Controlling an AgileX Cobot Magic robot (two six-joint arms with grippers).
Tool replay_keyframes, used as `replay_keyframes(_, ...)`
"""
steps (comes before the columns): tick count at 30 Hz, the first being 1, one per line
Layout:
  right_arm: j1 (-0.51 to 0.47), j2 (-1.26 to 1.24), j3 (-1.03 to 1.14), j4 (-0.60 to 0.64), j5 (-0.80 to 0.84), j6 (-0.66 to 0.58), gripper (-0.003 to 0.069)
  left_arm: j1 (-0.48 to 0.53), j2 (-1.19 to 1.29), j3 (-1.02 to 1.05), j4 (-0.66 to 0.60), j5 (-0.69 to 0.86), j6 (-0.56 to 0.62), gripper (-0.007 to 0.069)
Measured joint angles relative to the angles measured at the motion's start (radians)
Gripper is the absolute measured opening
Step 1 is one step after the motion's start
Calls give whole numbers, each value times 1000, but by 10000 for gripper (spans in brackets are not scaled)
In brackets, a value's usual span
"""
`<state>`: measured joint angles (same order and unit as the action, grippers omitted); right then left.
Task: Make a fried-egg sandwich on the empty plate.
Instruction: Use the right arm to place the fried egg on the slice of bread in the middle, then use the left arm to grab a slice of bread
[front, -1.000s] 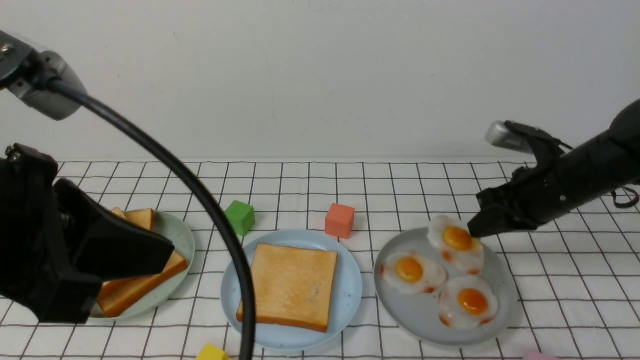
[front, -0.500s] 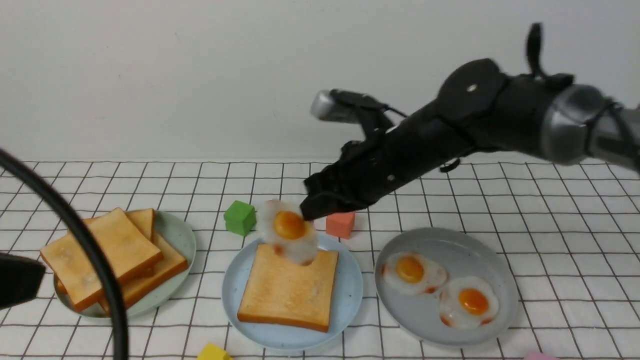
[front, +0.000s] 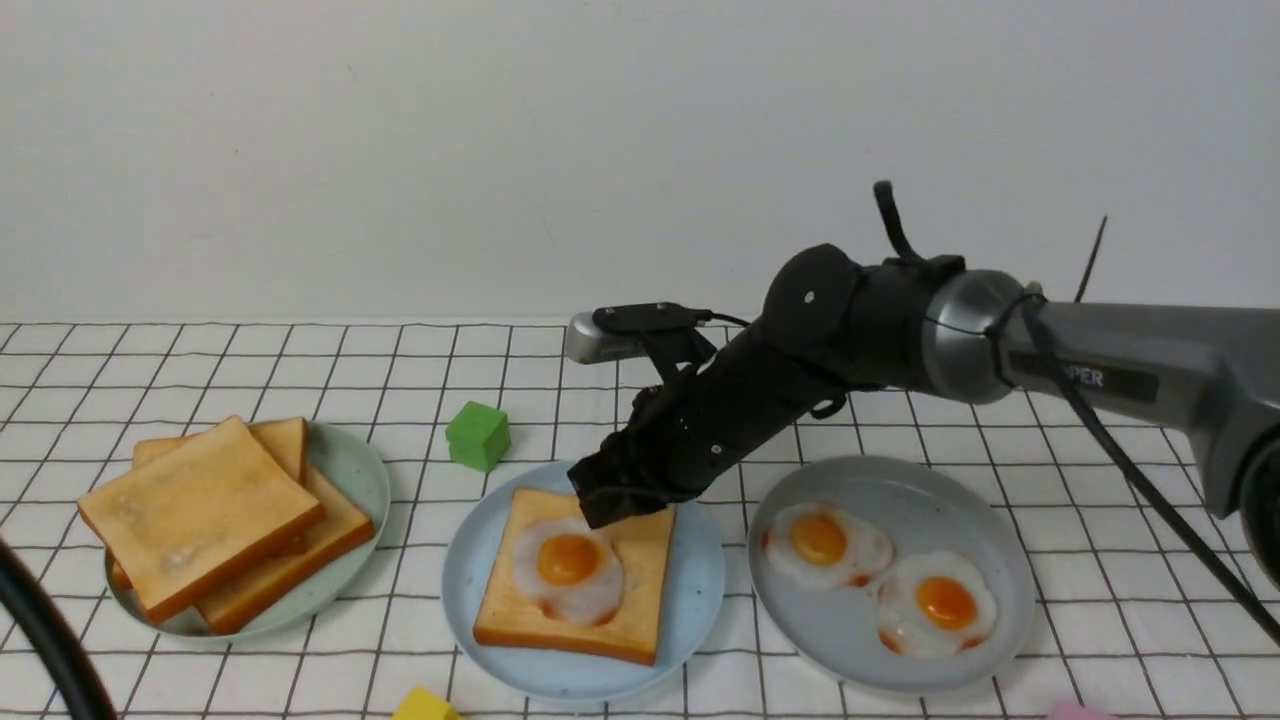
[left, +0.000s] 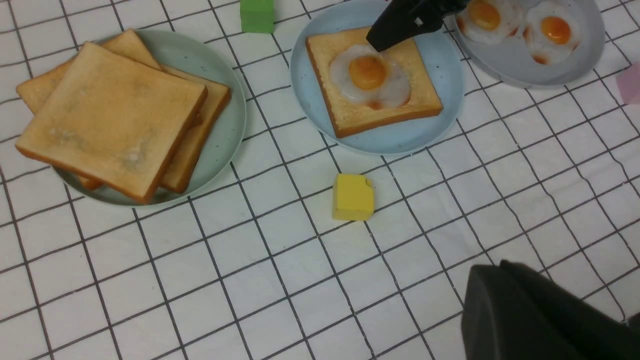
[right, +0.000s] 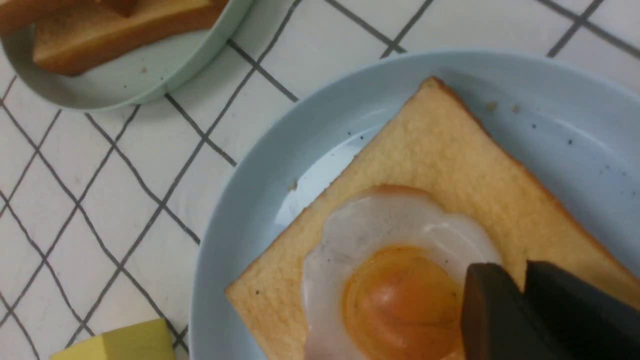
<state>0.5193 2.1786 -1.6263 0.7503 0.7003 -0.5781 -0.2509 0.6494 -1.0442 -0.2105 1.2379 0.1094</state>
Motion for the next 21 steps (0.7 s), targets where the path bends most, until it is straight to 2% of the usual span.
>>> replay_keyframes(5, 0, -105, -30, -128, 65, 37, 361, 0, 2, 0, 2, -32, 2, -9)
replay_keyframes(6, 0, -112, -33, -128, 71, 38, 367, 0, 4, 0, 2, -37, 2, -9)
replay_keyframes(7, 0, -163, -60, -196, 134, 48, 418, 0, 12, 0, 11, -69, 2, -6)
replay_keyframes(9, 0, -230, -88, -251, 212, 62, 452, 0, 32, 14, 20, -139, 2, -3)
replay_keyframes(12, 0, -354, -106, -321, 321, 104, 474, 0, 82, 74, 46, -297, -38, 2)
replay_keyframes(13, 0, -362, -107, -324, 336, 107, 476, 0, 87, 83, 53, -308, -51, 4)
replay_keyframes(15, 0, -457, -107, -371, 405, 133, 479, 0, 147, 117, 117, -422, -152, 8)
replay_keyframes(17, 0, -509, -107, -400, 437, 138, 479, 0, 182, 119, 178, -459, -235, 9)
replay_keyframes(18, 0, -569, -107, -415, 468, 140, 479, 5, 236, 112, 264, -492, -348, 11)
replay_keyframes(21, 0, -692, -75, -402, 478, 110, 479, 45, 328, 61, 363, -463, -496, 17)
